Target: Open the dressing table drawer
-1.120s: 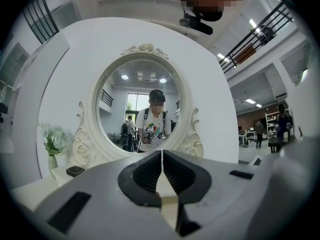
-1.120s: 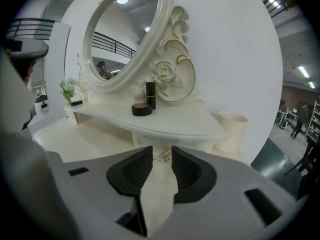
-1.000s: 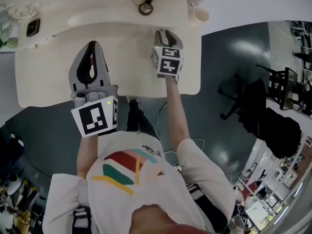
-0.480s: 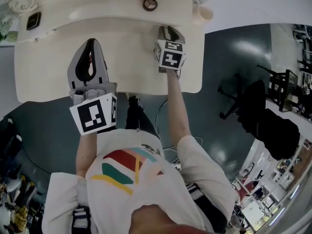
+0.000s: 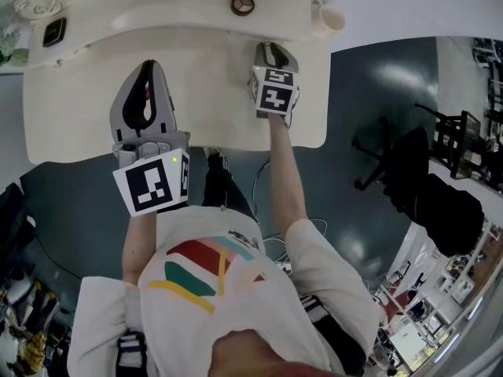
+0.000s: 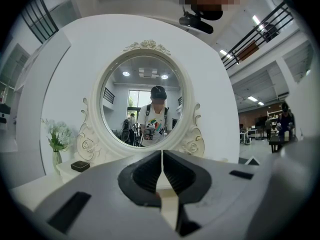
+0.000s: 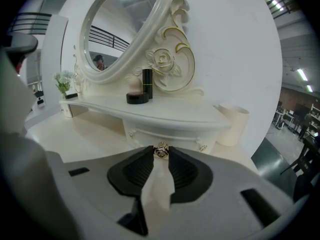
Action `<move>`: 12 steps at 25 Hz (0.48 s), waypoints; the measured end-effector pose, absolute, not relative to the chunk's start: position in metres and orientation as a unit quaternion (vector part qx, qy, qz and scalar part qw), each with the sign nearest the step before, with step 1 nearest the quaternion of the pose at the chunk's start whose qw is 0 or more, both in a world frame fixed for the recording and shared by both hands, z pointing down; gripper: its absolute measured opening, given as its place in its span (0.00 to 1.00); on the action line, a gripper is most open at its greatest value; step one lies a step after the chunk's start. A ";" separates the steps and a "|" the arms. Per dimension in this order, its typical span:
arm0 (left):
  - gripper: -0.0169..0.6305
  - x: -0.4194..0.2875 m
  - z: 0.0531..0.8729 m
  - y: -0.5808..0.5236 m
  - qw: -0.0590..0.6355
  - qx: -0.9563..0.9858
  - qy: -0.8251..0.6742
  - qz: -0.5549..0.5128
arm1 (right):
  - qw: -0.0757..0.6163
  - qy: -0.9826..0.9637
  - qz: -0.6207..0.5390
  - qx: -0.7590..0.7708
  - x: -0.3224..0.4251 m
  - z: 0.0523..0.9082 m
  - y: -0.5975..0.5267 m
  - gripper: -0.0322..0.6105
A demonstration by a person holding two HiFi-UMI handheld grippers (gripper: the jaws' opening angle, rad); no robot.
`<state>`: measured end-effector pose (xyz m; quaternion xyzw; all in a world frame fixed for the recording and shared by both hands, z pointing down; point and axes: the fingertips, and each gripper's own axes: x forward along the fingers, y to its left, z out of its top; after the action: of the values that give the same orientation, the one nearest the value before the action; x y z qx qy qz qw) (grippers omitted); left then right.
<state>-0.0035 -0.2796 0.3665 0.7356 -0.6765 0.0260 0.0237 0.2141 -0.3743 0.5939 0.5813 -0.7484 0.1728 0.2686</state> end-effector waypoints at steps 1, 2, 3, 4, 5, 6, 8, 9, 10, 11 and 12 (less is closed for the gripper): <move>0.05 -0.003 0.366 -0.279 0.023 0.736 -0.676 0.026 | 0.269 -0.748 0.173 0.582 0.214 0.594 -0.373 0.18; 0.05 -0.003 0.366 -0.278 0.023 0.736 -0.676 0.026 | 0.269 -0.748 0.173 0.582 0.214 0.594 -0.371 0.18; 0.05 -0.003 0.366 -0.278 0.023 0.737 -0.675 0.026 | 0.270 -0.747 0.173 0.582 0.214 0.594 -0.369 0.18; 0.05 -0.003 0.366 -0.277 0.022 0.737 -0.675 0.025 | 0.272 -0.747 0.173 0.582 0.215 0.594 -0.366 0.18; 0.05 -0.002 0.365 -0.276 0.022 0.737 -0.675 0.025 | 0.273 -0.747 0.172 0.581 0.215 0.594 -0.364 0.18; 0.05 -0.002 0.365 -0.275 0.021 0.738 -0.674 0.025 | 0.274 -0.747 0.172 0.581 0.215 0.595 -0.362 0.18; 0.05 -0.001 0.364 -0.273 0.019 0.739 -0.673 0.024 | 0.275 -0.747 0.171 0.581 0.215 0.595 -0.357 0.18; 0.05 0.000 0.363 -0.271 0.018 0.739 -0.673 0.023 | 0.275 -0.747 0.170 0.581 0.216 0.595 -0.354 0.18; 0.05 0.000 0.362 -0.270 0.018 0.740 -0.672 0.023 | 0.275 -0.747 0.170 0.581 0.216 0.595 -0.352 0.18; 0.05 0.000 0.361 -0.269 0.017 0.740 -0.672 0.023 | 0.276 -0.747 0.170 0.581 0.216 0.595 -0.350 0.18; 0.05 0.001 0.360 -0.268 0.016 0.741 -0.671 0.023 | 0.276 -0.746 0.171 0.581 0.217 0.595 -0.348 0.18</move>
<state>0.0009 -0.2685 0.3604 0.7405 -0.6714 0.0232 0.0161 0.2166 -0.3479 0.5947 0.5807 -0.7465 0.1710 0.2763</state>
